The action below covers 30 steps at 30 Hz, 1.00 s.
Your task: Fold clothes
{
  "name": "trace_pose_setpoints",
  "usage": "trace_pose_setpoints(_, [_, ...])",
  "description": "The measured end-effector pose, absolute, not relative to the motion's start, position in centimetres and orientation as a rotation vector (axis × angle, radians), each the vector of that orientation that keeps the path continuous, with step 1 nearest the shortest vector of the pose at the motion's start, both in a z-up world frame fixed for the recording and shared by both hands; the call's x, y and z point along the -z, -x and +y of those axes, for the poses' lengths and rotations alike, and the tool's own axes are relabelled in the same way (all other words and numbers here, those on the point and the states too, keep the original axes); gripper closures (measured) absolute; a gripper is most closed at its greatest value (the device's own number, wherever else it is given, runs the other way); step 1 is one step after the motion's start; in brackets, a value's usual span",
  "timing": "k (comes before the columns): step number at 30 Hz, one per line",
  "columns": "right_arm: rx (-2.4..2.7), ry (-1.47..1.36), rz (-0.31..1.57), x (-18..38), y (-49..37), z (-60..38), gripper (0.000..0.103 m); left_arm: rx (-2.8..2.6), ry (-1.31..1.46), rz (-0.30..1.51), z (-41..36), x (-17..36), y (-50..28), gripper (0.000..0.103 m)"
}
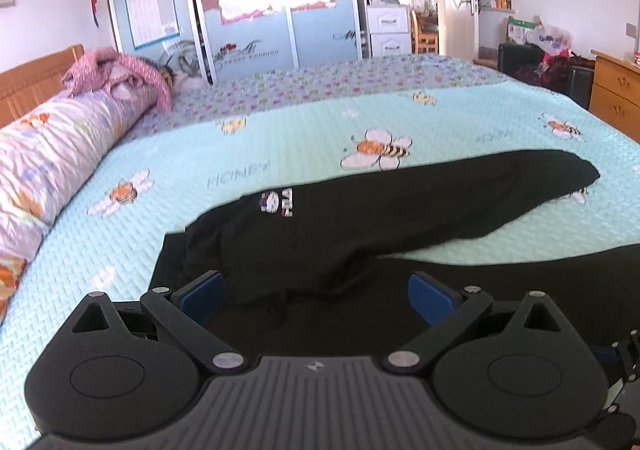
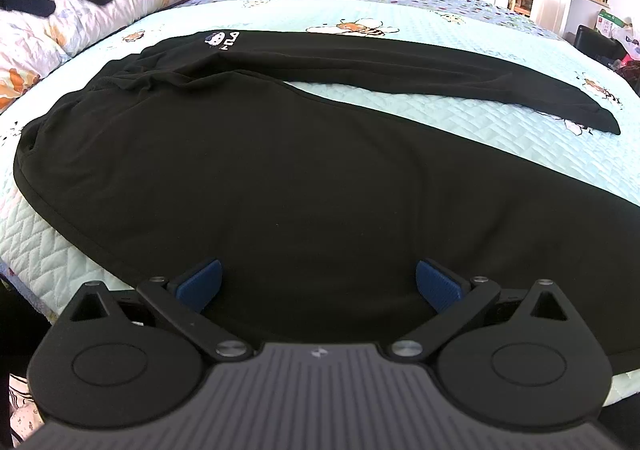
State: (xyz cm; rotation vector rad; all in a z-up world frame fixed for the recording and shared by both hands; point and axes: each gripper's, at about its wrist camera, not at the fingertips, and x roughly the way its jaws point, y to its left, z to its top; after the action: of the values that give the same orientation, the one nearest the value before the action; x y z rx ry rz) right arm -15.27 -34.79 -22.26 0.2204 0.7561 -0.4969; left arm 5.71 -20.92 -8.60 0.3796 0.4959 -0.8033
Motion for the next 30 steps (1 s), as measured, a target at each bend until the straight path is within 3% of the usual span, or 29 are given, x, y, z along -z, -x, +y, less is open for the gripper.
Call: trace_pose_setpoints(30, [0.489, -0.224, 0.752, 22.4, 15.4, -35.2, 0.0, 0.811, -0.376, 0.404, -21.5, 5.6, -4.2, 0.001])
